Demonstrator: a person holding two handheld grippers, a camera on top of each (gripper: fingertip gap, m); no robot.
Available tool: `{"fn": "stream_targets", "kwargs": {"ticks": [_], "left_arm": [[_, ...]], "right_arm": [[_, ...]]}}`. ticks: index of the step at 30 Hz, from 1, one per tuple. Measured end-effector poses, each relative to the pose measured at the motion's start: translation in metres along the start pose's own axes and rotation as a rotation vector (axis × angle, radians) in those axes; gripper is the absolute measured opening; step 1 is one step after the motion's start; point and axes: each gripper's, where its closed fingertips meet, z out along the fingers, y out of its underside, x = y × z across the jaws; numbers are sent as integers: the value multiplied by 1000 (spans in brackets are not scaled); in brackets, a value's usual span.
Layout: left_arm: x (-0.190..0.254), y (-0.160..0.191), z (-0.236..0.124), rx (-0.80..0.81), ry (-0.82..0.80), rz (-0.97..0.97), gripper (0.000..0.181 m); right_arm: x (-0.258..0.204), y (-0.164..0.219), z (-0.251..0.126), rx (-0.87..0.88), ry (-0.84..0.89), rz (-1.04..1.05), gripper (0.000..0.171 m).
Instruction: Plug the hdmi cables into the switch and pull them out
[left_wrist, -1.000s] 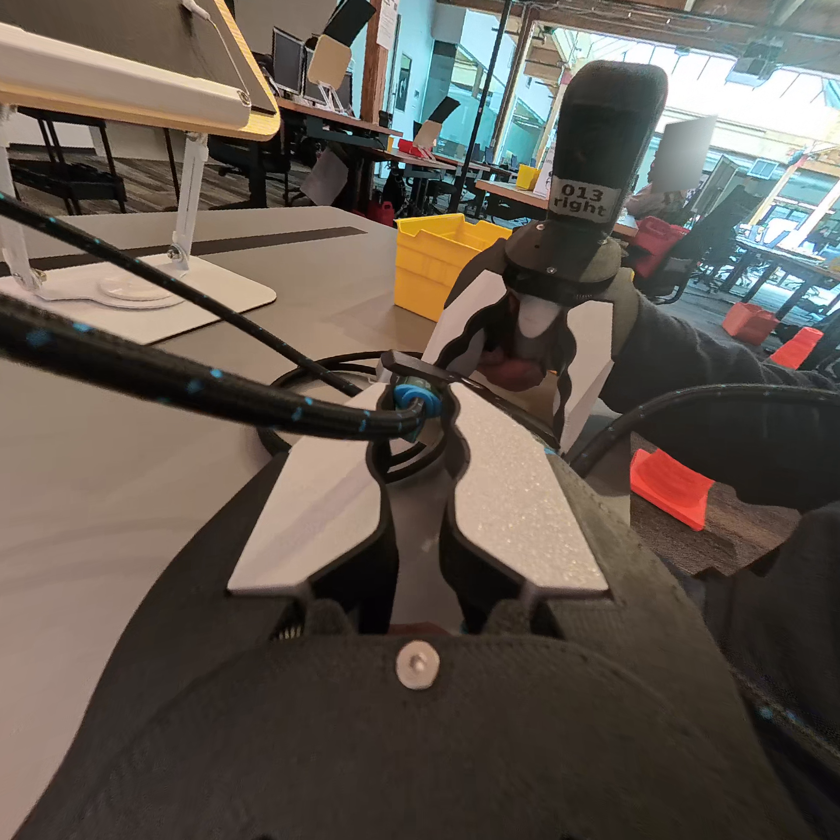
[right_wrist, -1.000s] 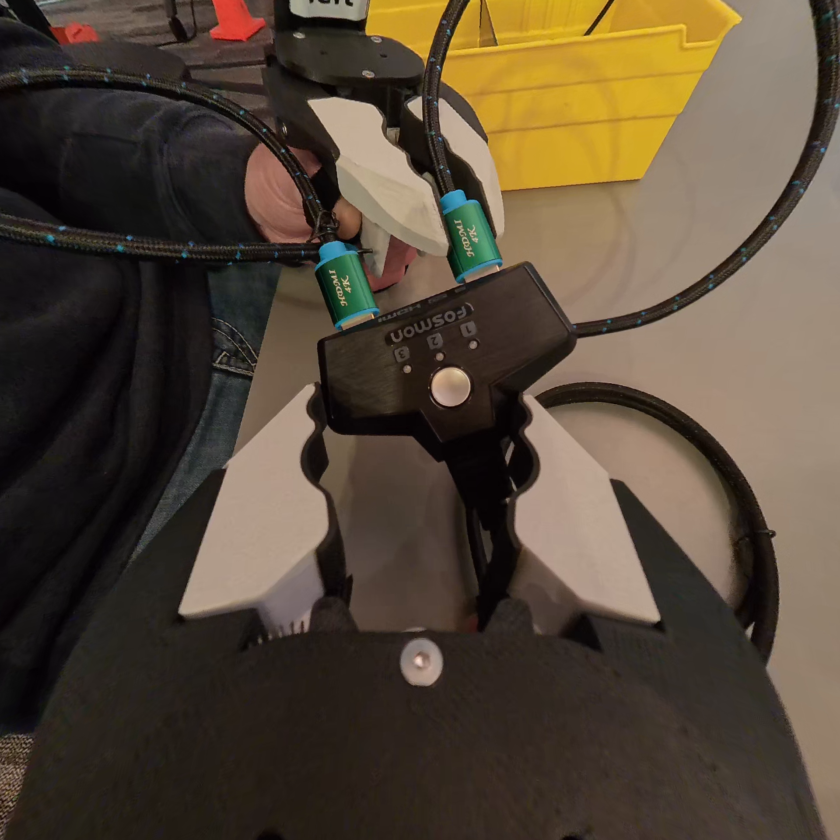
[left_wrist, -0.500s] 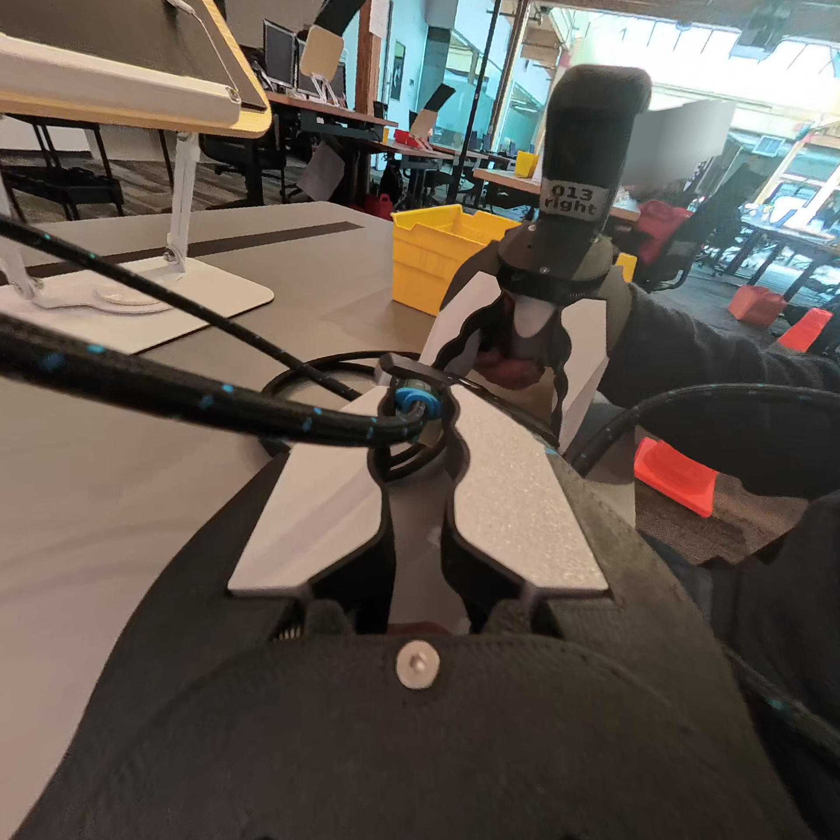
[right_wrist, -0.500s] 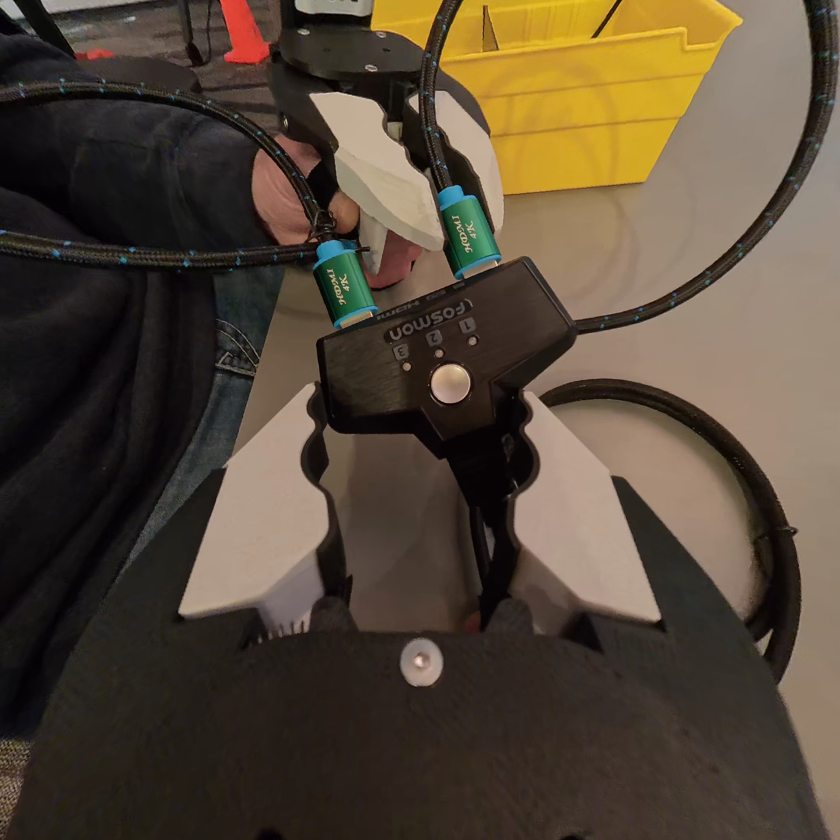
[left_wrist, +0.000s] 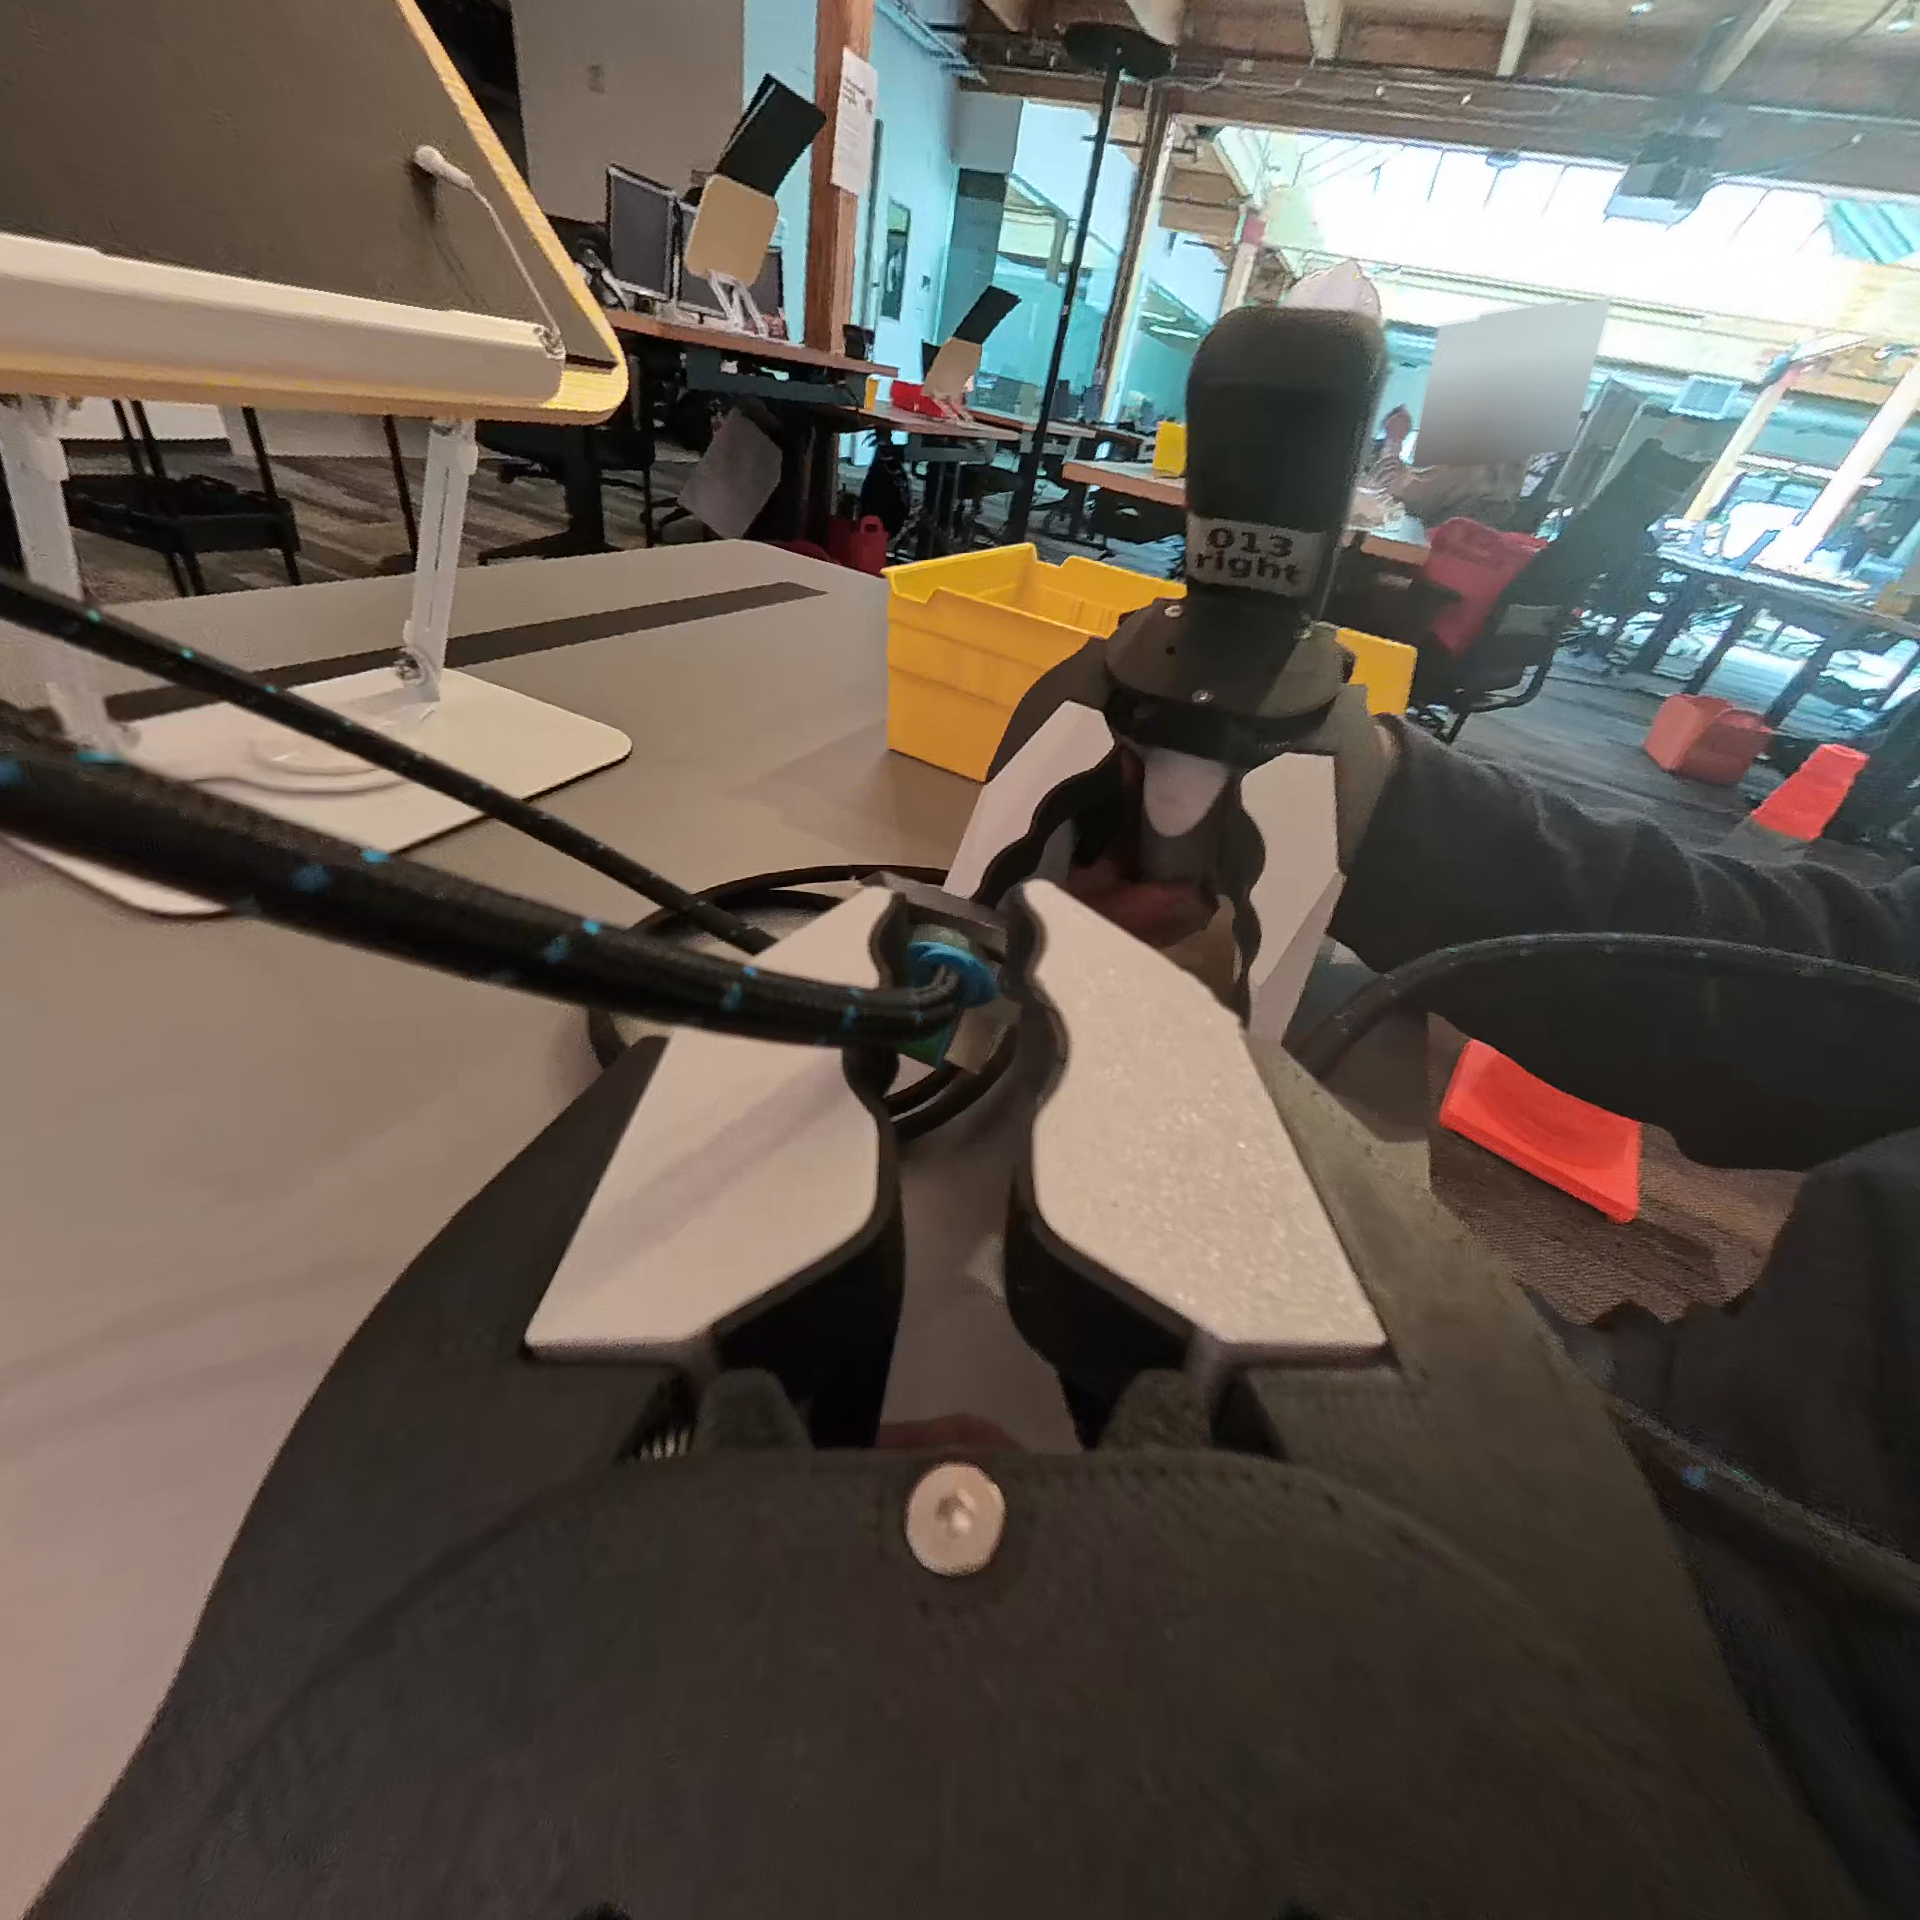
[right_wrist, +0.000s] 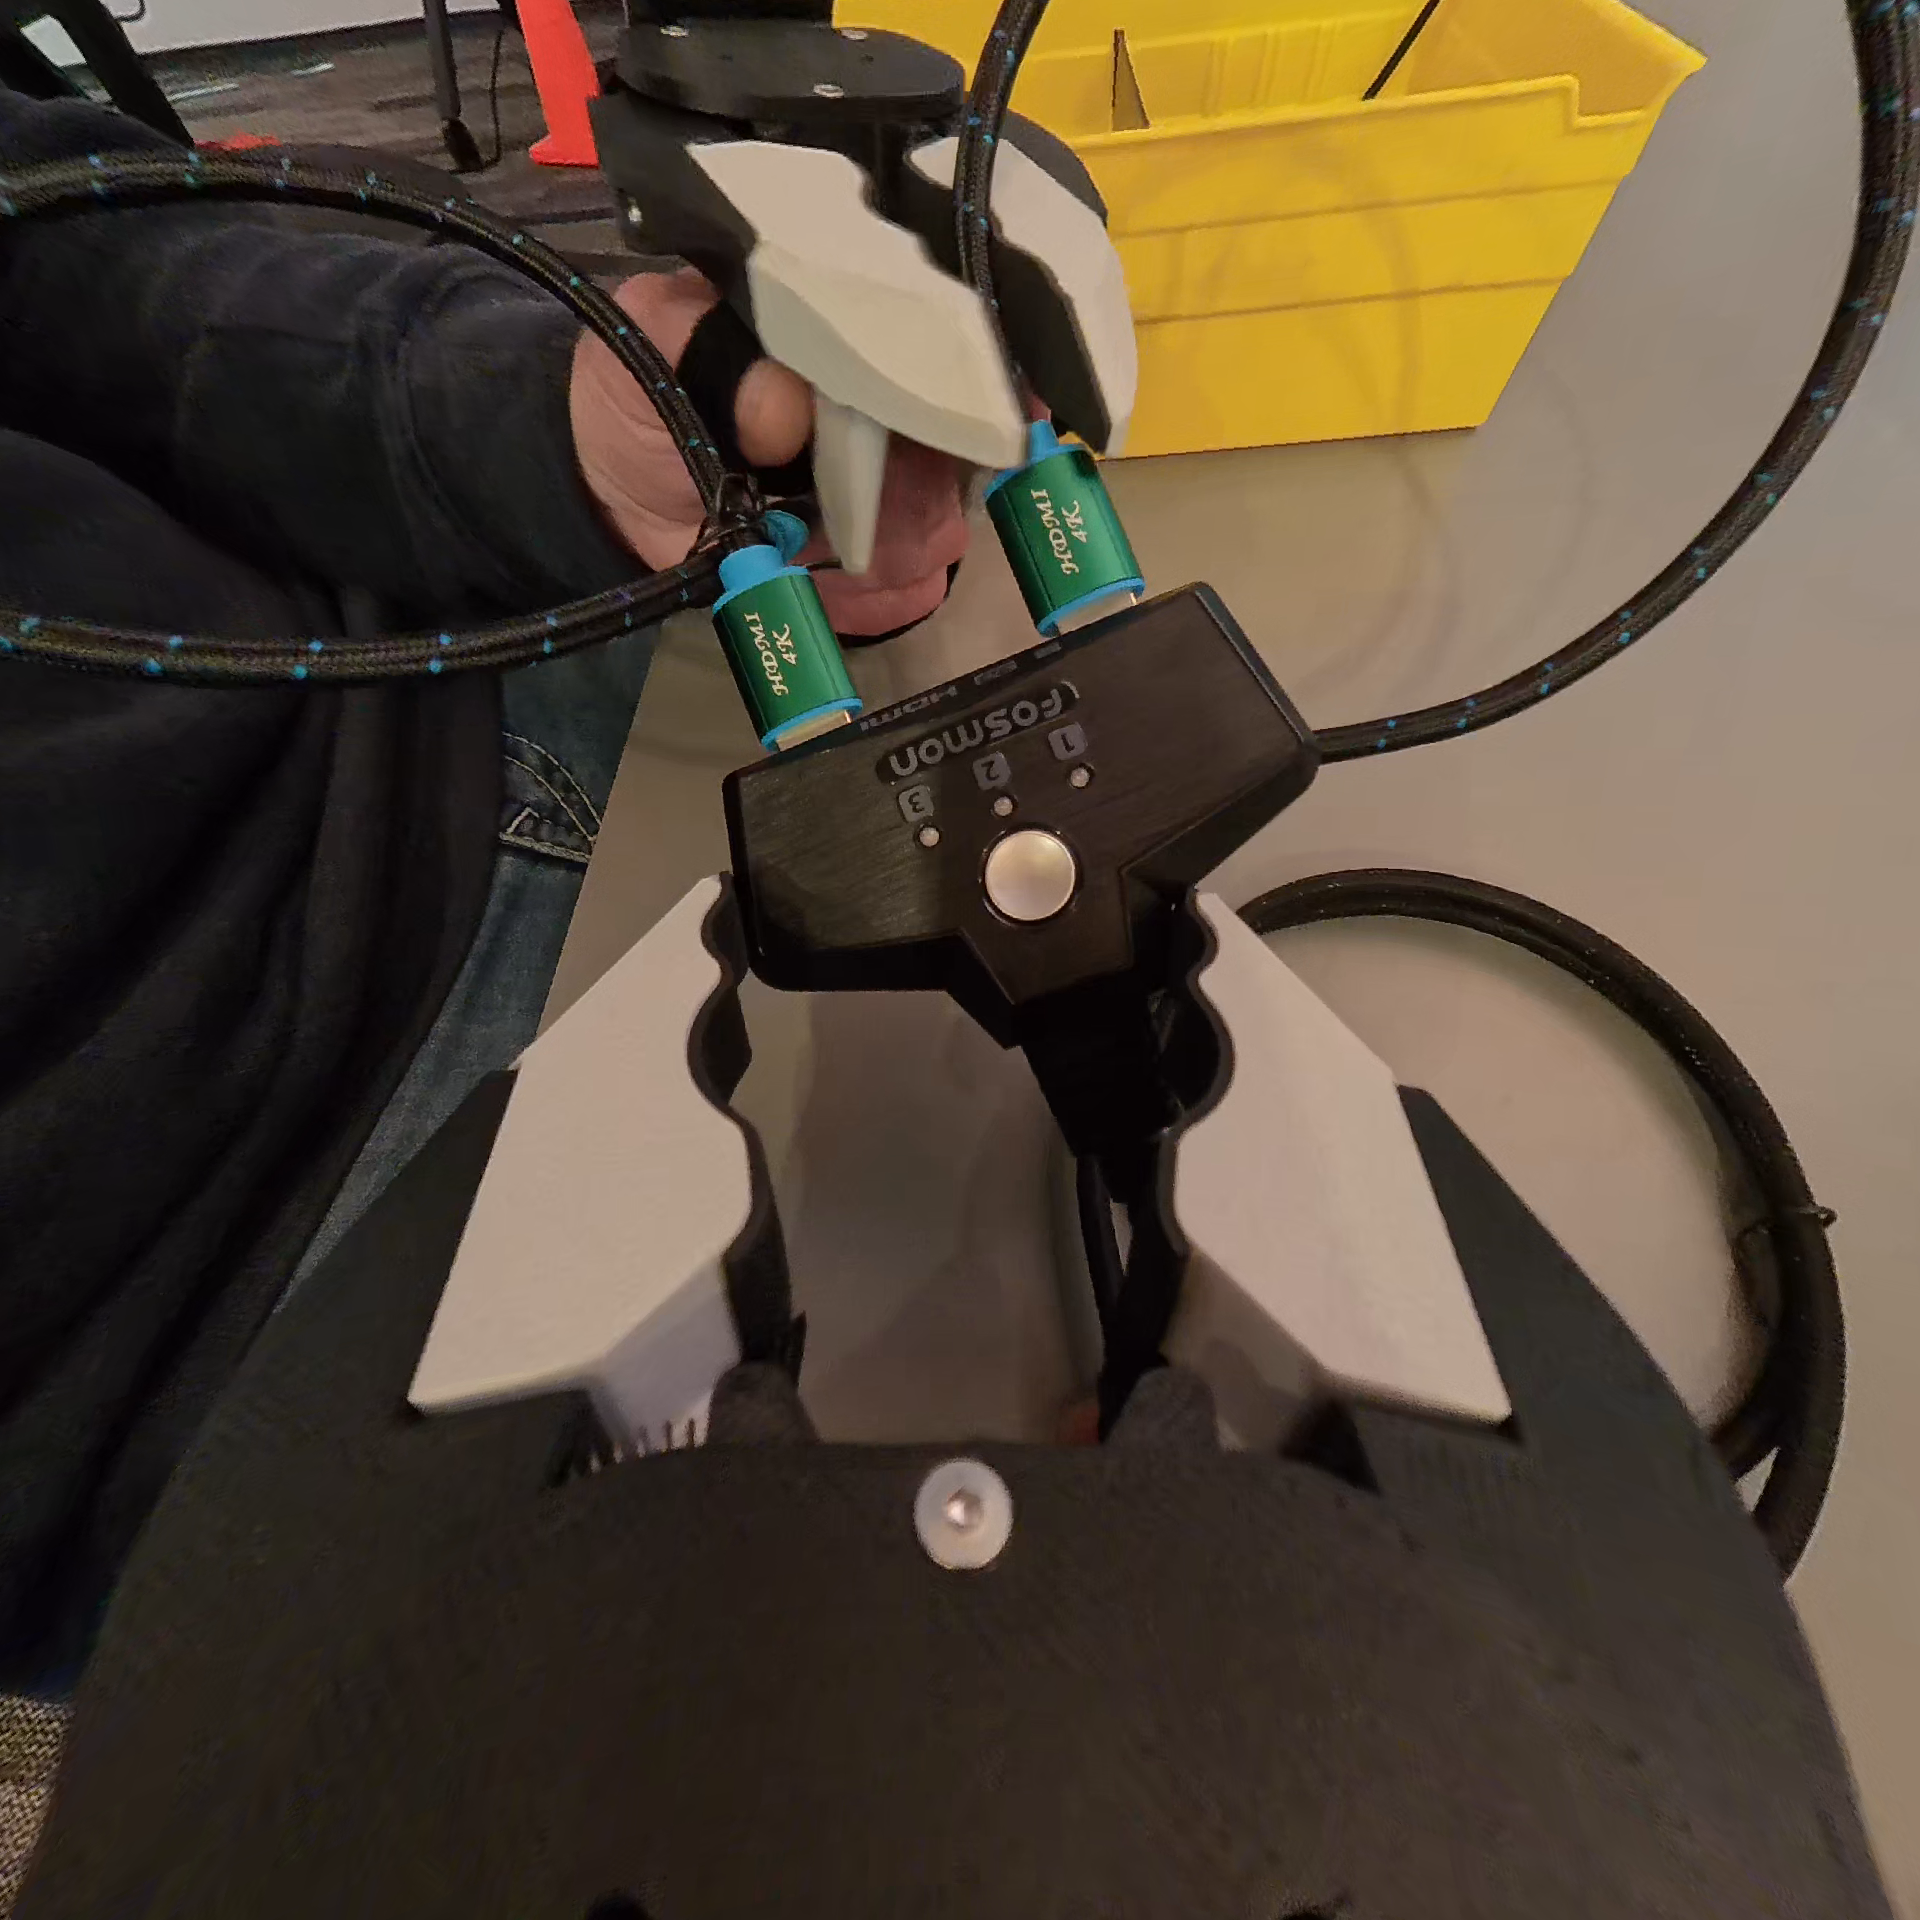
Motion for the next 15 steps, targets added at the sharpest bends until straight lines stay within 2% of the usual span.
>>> {"fn": "stream_targets", "kwargs": {"ticks": [2,12,15], "left_arm": [[0,2,-1,-1,4,-1,5],[-1,2,-1,41,14,-47,3],[-5,4,1,22,-31,-37,3]], "right_arm": [[-1,0,0,-2,-1,-9,79],[-2,-4,1,-34,24,-28,78],[2,-1,1,-59,53,-36,79]]}}
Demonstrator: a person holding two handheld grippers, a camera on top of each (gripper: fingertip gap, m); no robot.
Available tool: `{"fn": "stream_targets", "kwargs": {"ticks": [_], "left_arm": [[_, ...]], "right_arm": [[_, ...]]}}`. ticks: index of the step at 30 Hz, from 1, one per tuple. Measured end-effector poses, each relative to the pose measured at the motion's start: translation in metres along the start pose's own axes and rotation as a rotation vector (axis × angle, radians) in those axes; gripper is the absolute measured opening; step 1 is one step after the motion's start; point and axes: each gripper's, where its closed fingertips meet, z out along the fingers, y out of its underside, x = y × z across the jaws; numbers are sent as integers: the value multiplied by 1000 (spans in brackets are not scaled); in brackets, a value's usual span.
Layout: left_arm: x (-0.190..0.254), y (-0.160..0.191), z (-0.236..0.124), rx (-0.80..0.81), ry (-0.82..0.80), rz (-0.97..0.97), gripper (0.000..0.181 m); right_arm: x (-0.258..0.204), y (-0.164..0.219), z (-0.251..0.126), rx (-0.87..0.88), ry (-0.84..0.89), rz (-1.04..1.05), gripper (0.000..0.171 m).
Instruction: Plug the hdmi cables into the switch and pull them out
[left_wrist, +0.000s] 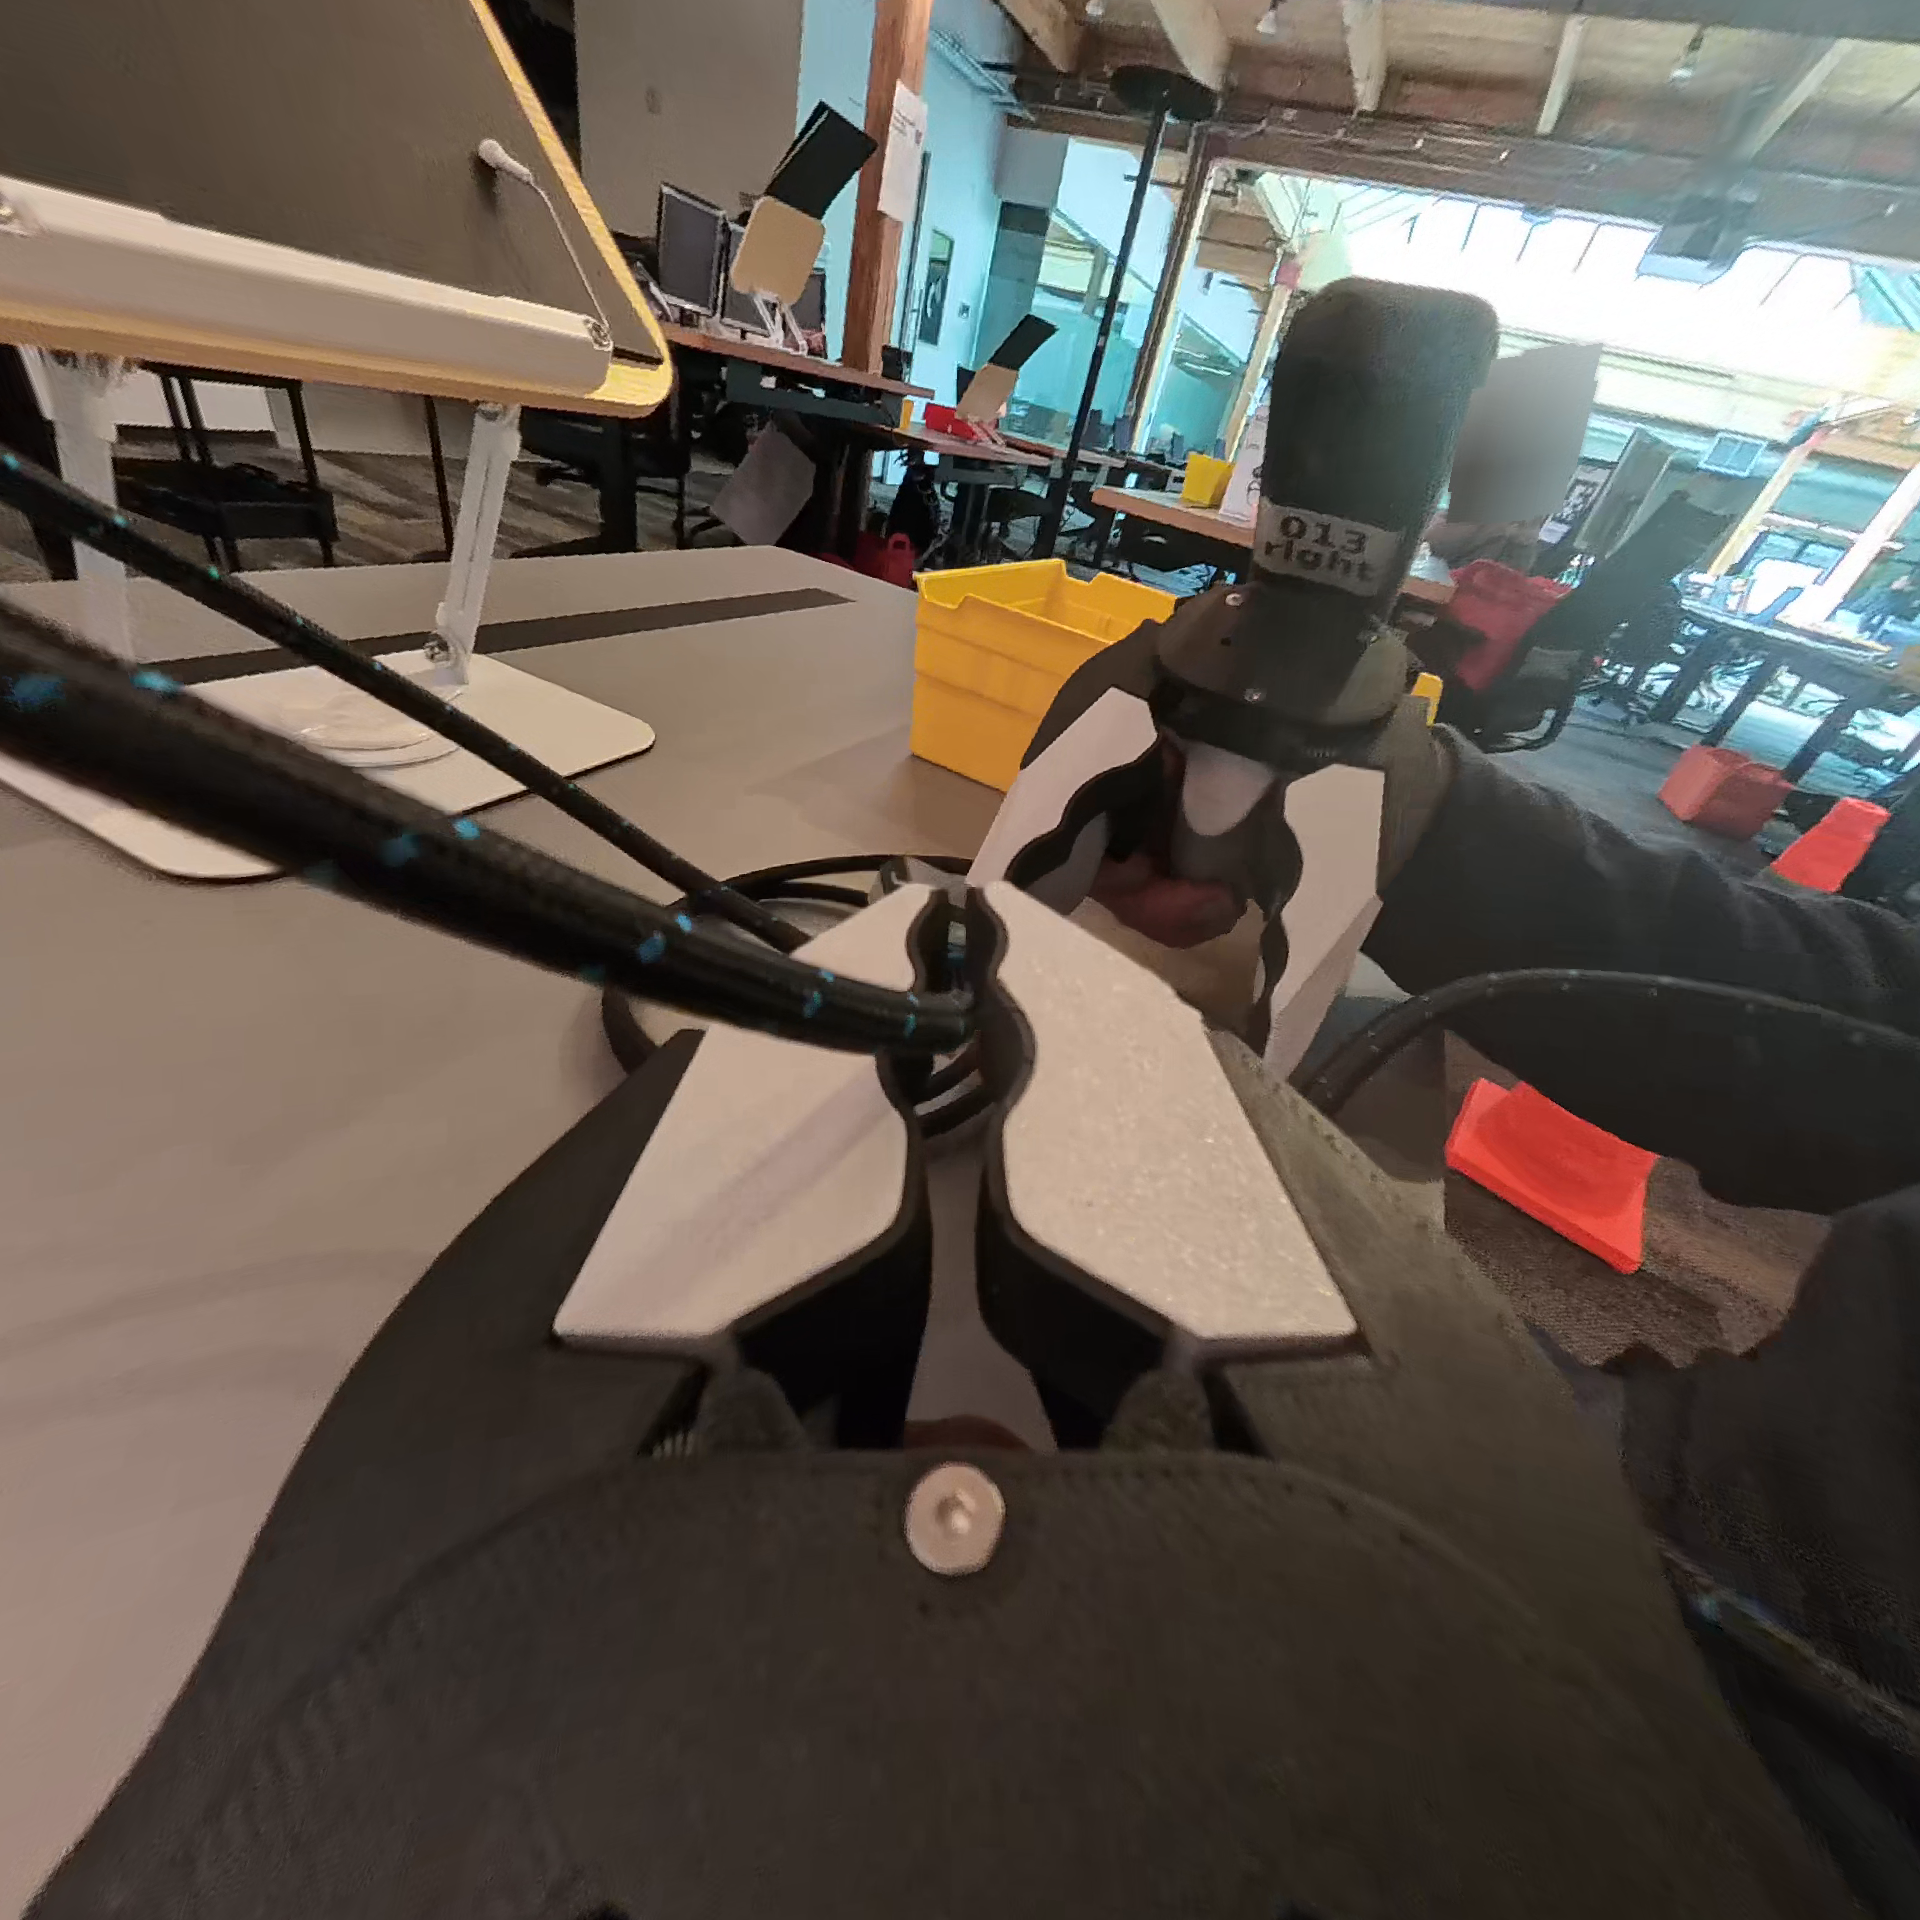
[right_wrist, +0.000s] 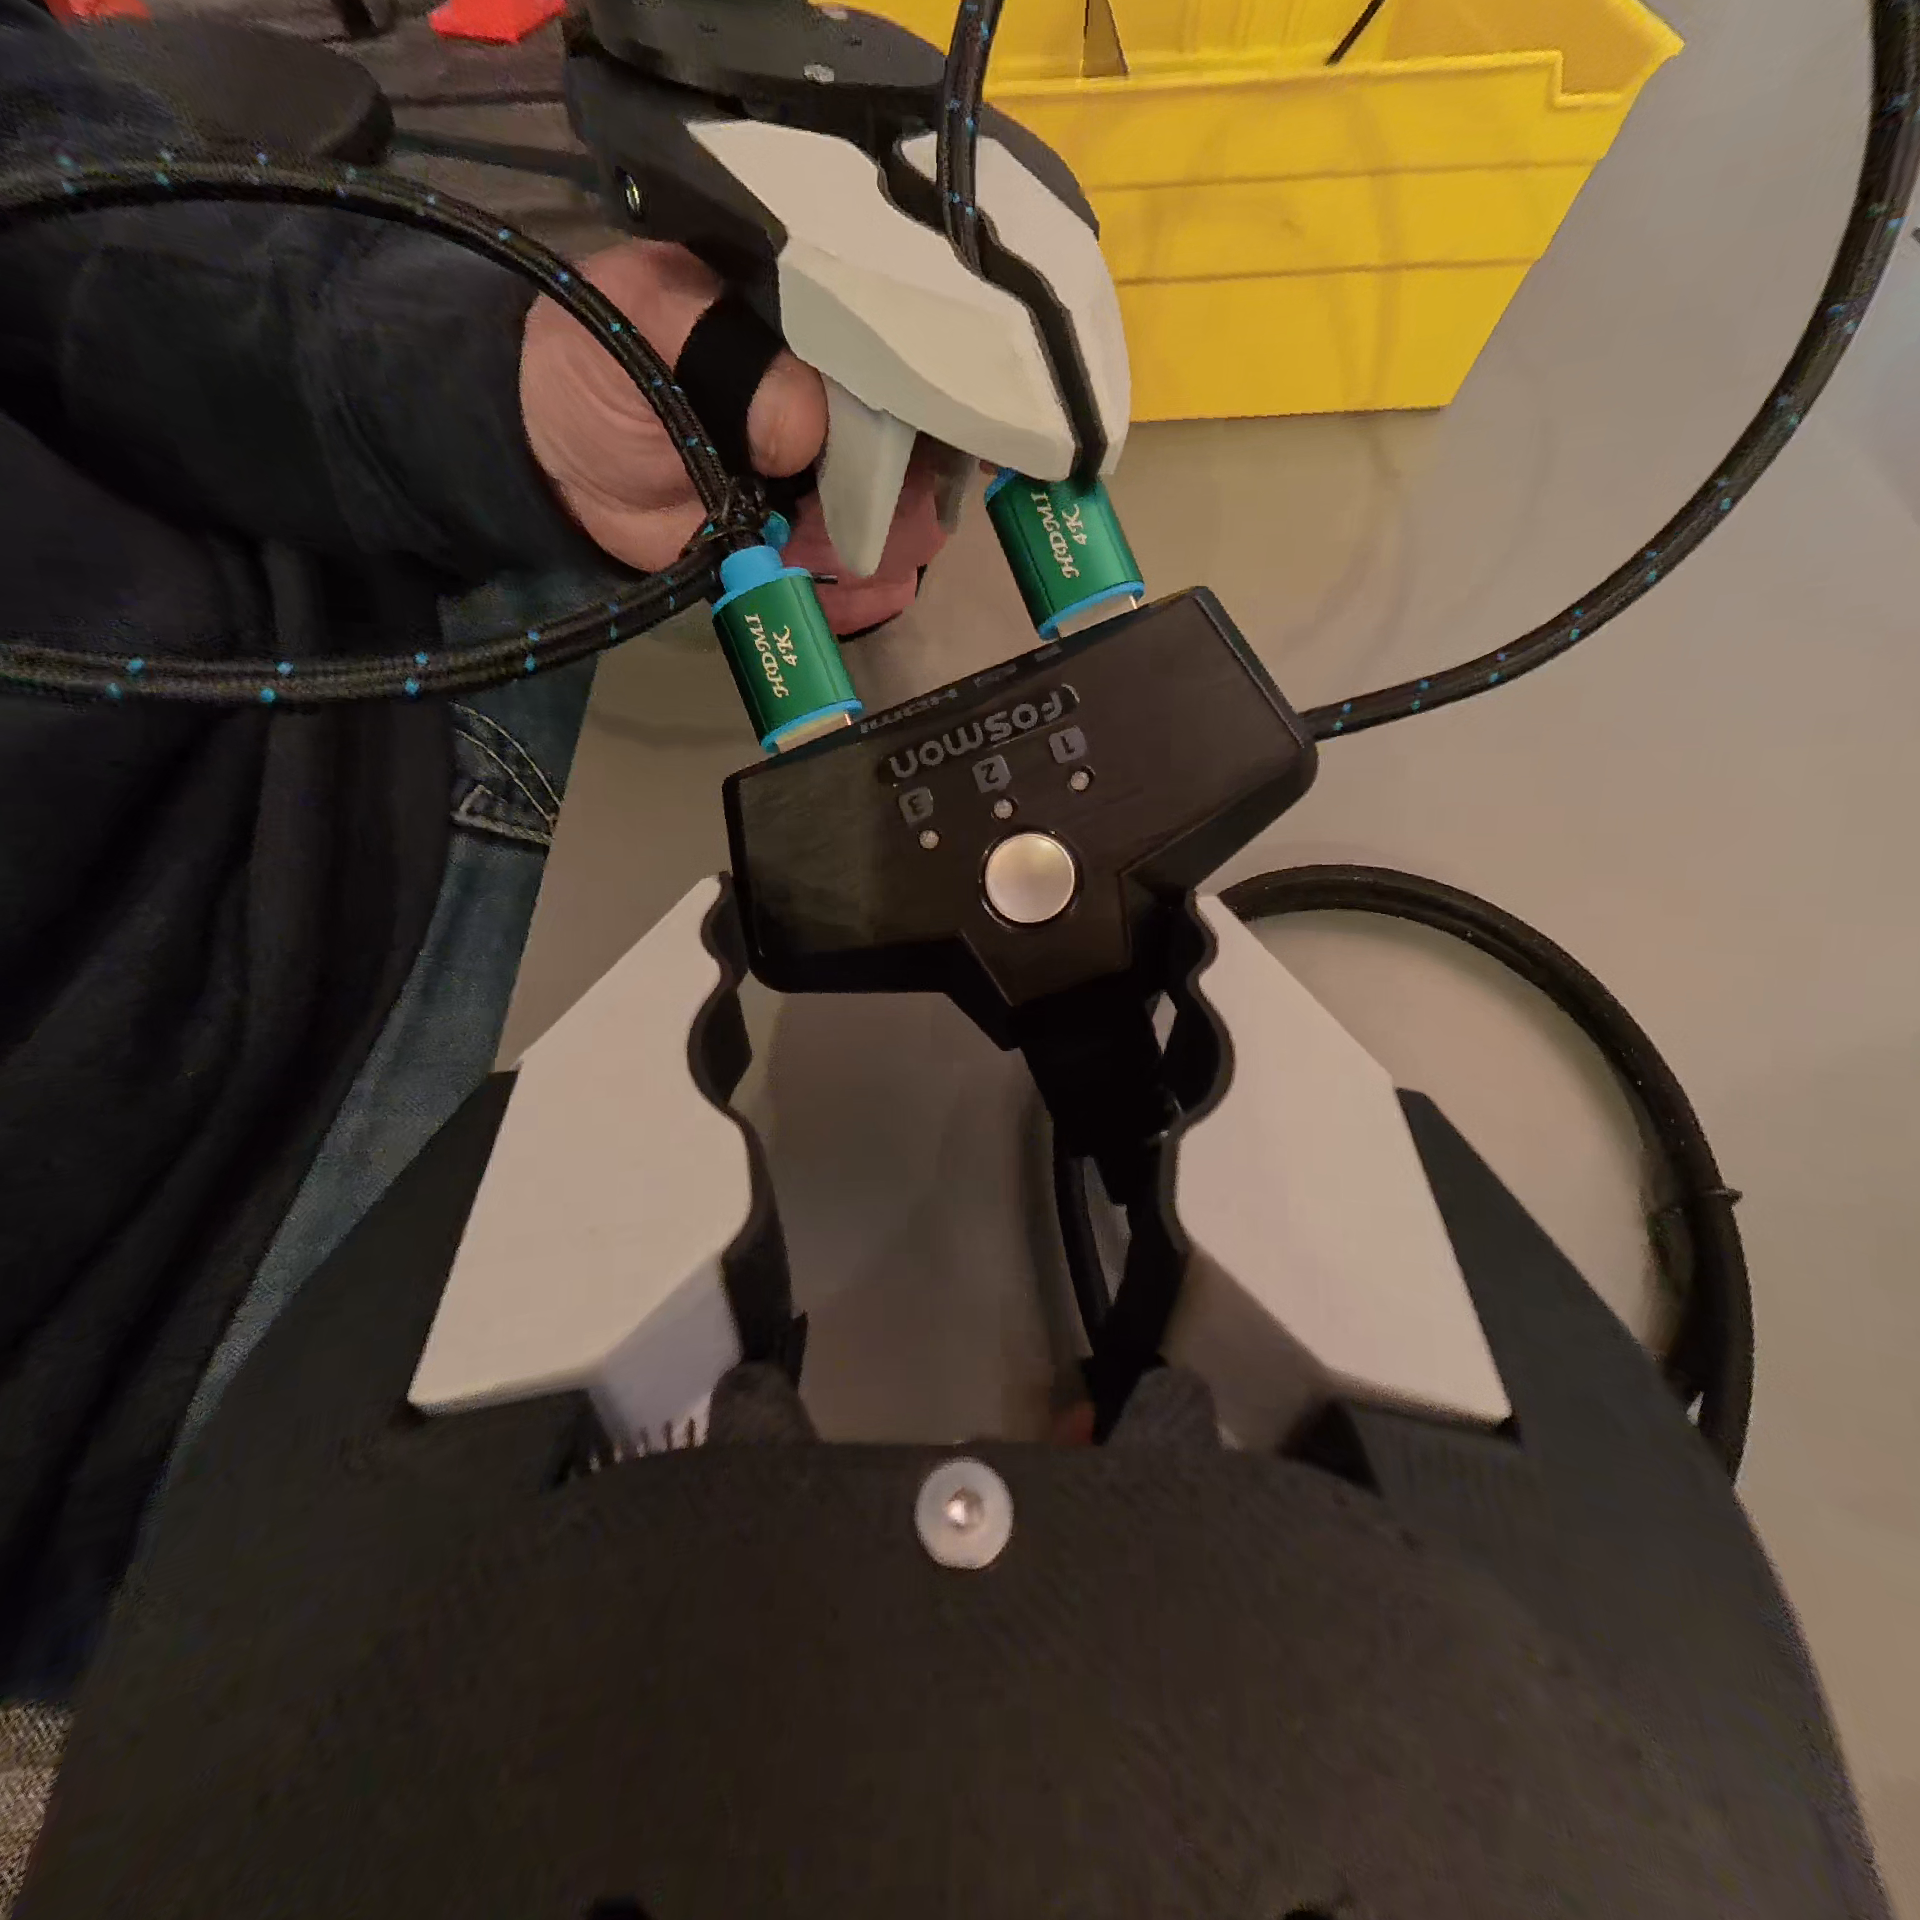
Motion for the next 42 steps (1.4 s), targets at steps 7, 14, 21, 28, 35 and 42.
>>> {"fn": "stream_targets", "kwargs": {"ticks": [7,14,21,28,35,42], "left_arm": [[-1,-42,-18,120,-2,-8,32],[-18,-58,-40,258,3,-171,33],[-24,-42,-34,182,-51,-144,30],[-22,-25,-23,86,-78,-79,31],[-23,-14,-18,41,-93,-67,31],[-22,-6,-13,1,-94,-55,31]], "right_arm": [[-2,-27,-16,17,84,-25,80],[25,-46,-53,21,275,3,79],[40,-96,-128,114,462,-36,80],[54,-137,-212,198,639,-81,79],[65,-175,-294,267,839,-146,79],[59,-221,-385,441,1068,-230,79]]}}
